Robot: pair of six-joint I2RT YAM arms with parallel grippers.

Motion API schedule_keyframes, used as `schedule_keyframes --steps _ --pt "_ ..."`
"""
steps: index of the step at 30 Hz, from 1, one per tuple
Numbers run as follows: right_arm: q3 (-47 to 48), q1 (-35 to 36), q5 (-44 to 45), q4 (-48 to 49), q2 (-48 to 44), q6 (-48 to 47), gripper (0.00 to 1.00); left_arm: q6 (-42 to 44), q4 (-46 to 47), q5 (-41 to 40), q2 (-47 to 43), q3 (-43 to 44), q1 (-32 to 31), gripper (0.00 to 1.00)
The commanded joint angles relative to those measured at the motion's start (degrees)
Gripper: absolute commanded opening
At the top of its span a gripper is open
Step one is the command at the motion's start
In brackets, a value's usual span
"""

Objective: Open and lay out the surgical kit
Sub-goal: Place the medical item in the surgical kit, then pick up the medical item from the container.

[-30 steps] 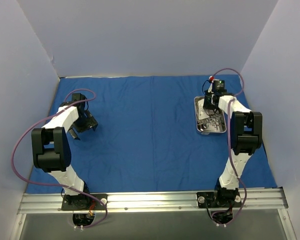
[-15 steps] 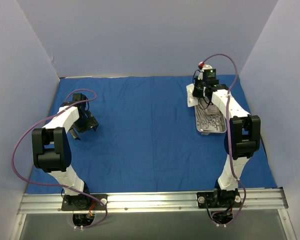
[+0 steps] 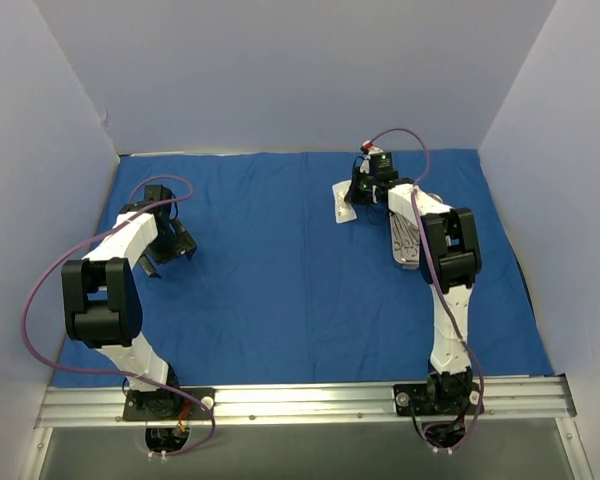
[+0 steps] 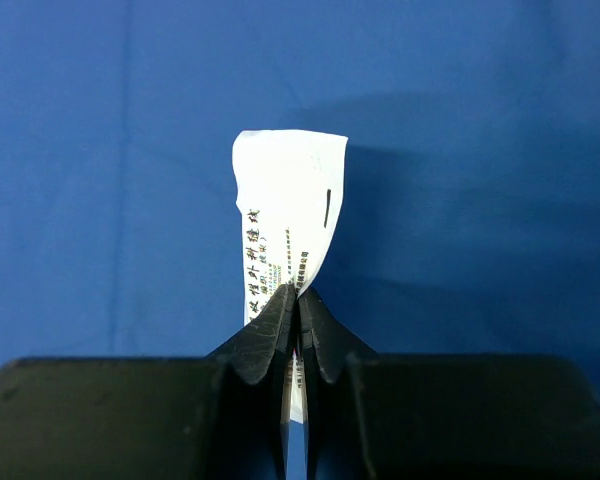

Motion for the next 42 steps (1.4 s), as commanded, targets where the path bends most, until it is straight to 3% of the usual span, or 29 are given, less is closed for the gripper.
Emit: schedule_keyframes --steps 1,13,17,25,32,42 --pt "2.15 0.3 -1.95 4.1 1.46 2.19 0.01 0.48 0.82 0.34 -2.74 0.32 -0.18 0.97" --pt "3.65 -0.23 2.53 0.06 4.54 0.87 0.15 0.22 0.73 -0.01 -2.3 0.05 -0.18 0.97" --pt "3.91 -0.67 2.8 -1.35 3.75 0.43 0.3 0.13 0.91 -0.01 -2.04 0.14 -0.18 0.97" --pt "5.14 -0.15 4.81 -6.95 -2.38 -1.93 0.47 -0.31 0.64 0.07 -1.78 1.19 -0.27 0.97" --pt "4.1 -1.98 19.47 -14.43 -10.21 -5.98 0.47 -0.57 0.47 -0.19 -2.04 1.72 -0.27 0.97" --pt "-6.28 -13.66 25.03 -16.29 -16.55 -8.09 0.44 -0.13 1.7 0.86 -2.83 0.4 -0.27 0.97"
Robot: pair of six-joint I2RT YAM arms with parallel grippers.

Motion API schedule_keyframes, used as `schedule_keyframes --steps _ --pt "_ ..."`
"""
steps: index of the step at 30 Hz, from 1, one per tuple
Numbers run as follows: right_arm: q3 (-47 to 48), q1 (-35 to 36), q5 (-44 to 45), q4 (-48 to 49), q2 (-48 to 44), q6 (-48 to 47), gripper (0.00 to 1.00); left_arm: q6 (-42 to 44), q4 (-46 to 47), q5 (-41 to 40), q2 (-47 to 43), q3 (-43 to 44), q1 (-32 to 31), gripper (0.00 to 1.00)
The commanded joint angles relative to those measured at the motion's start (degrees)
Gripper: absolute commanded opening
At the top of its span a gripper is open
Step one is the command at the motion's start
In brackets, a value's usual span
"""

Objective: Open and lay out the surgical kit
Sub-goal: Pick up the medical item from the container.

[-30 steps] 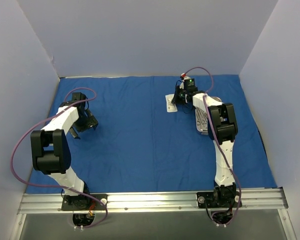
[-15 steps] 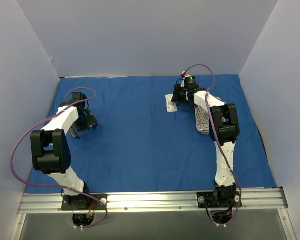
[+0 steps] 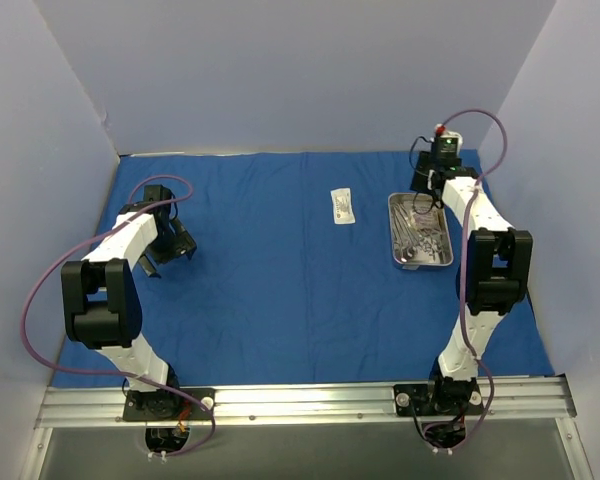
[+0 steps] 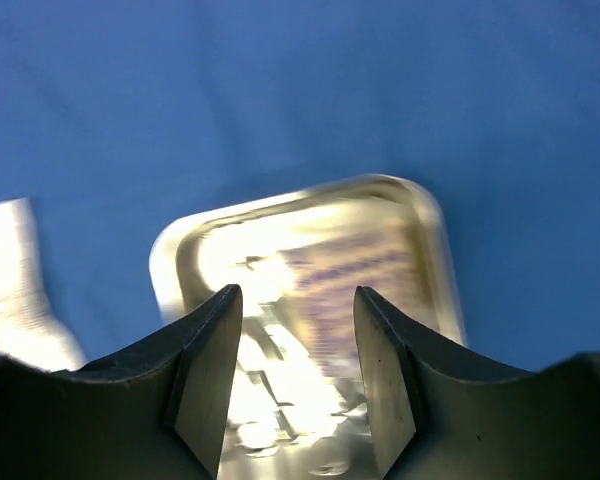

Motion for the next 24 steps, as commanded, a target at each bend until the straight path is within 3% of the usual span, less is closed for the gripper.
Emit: schedule_keyframes --steps 1,24 --pt "-2.92 -2.79 4.6 -3.33 -0.68 -1.65 0.44 0.13 1.57 0.62 -2.57 0.32 -0.2 0.97" --pt "-6.17 -4.91 -0.15 0.54 8.46 -1.82 0.36 1.62 2.8 0.71 -5.56 -3.29 -0.2 0.97"
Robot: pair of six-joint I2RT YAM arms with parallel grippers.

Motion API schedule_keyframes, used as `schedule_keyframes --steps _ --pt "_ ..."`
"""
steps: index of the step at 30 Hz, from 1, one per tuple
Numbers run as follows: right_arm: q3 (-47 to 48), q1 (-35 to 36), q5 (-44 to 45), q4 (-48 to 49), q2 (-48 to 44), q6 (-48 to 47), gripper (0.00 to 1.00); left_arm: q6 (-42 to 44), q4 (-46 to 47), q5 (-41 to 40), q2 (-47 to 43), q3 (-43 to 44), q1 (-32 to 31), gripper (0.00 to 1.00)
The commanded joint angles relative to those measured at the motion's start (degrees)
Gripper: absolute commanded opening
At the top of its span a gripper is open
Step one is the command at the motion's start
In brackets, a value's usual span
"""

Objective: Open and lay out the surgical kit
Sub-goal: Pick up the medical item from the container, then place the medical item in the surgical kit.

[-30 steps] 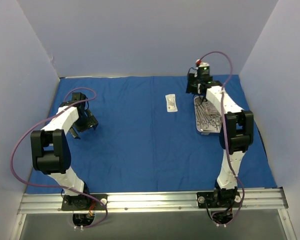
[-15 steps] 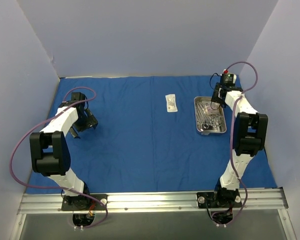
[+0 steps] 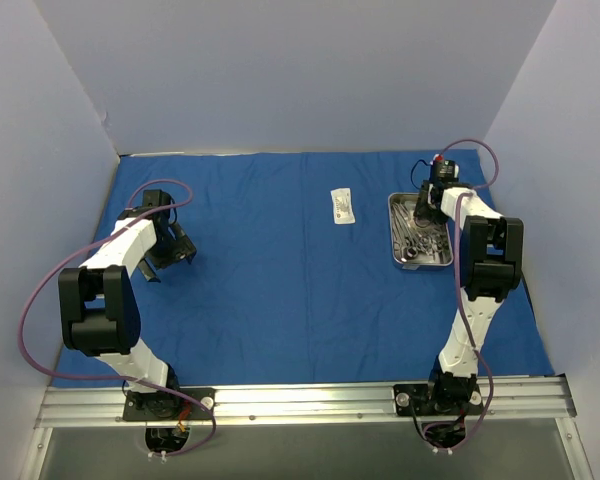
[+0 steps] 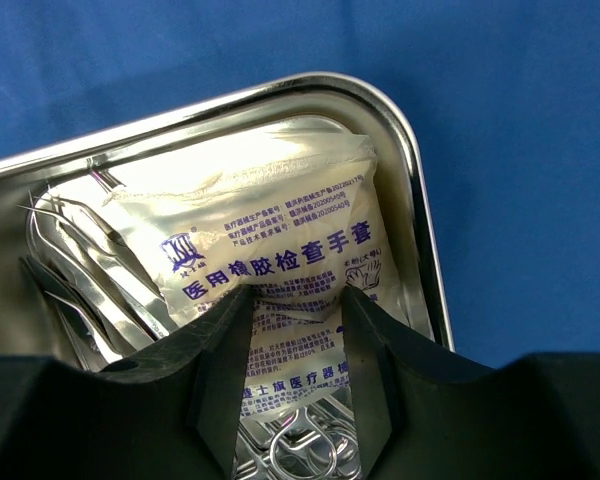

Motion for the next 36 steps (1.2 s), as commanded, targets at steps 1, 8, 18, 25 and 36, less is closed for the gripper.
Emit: schedule_keyframes --steps 1,8,18,25,36 --pt "-0.69 0.18 -0.06 -0.12 0.39 -0.36 0.34 1.03 1.97 0.49 -2.65 0.06 -0.2 0.97" --pt "-0.86 0.19 -0.06 -0.29 -1.62 -0.97 0.14 1.3 2.14 0.49 -2.74 -0.21 -0.2 0.97" --pt "0.88 1.5 1.61 -3.19 -6.63 -0.71 0.03 1.65 2.14 0.67 -2.56 -0.12 -0.2 0.97" --pt "5.28 7.1 3.98 -6.62 -11.64 2.27 0.02 1.56 1.79 0.67 -2.65 0.06 -0.2 0.97" --pt "10.38 25.05 9.94 -2.67 -7.52 19.05 0.02 1.12 0.82 0.76 -2.56 0.5 -0.2 0.97"
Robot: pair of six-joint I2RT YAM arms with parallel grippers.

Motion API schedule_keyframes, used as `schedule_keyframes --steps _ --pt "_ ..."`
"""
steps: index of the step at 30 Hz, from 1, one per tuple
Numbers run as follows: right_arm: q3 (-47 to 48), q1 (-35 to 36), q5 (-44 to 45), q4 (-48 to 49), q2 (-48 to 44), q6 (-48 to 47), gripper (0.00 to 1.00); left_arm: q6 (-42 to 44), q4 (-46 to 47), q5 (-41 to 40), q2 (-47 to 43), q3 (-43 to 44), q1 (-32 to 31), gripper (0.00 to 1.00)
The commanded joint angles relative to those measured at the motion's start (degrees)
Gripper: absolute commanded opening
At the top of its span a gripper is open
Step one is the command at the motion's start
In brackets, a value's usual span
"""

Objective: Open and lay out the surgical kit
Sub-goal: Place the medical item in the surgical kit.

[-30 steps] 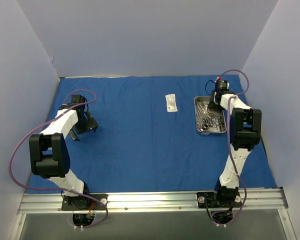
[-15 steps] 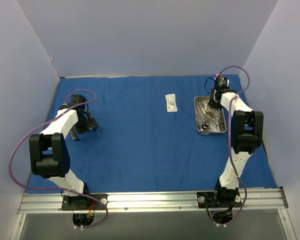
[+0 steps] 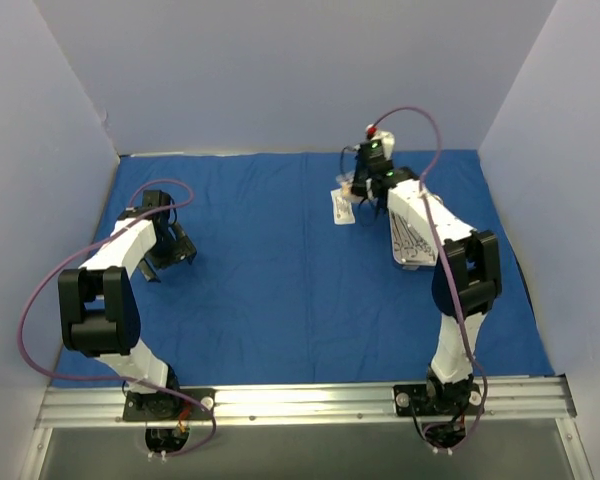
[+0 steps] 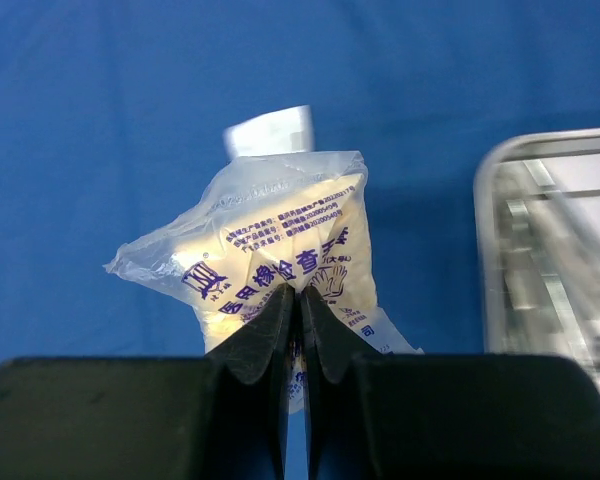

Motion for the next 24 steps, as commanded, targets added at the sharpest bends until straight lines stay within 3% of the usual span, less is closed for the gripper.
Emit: schedule_keyframes --steps 1,8,17,22,24 --pt "3.45 4.75 6.35 1.33 2.45 7.96 0.02 0.07 0.63 0.3 -2.26 0.6 -0.2 0.97" --pt "7.76 11.17 13.04 3.8 10.7 14.9 0.02 0.25 -0.34 0.3 -2.34 0.43 -0.2 0.97" --pt "11.72 13.64 13.39 7.22 20.38 17.81 0.04 0.34 0.01 1.0 -2.26 0.43 -0.2 0.97" --pt "12.77 13.72 13.92 6.26 23.19 18.86 0.13 0.42 0.1 1.18 -2.34 0.6 -0.2 0.97" --pt "12.86 13.9 13.05 6.0 23.37 18.87 0.26 0.6 0.1 1.18 -2.08 0.52 -0.2 0.97"
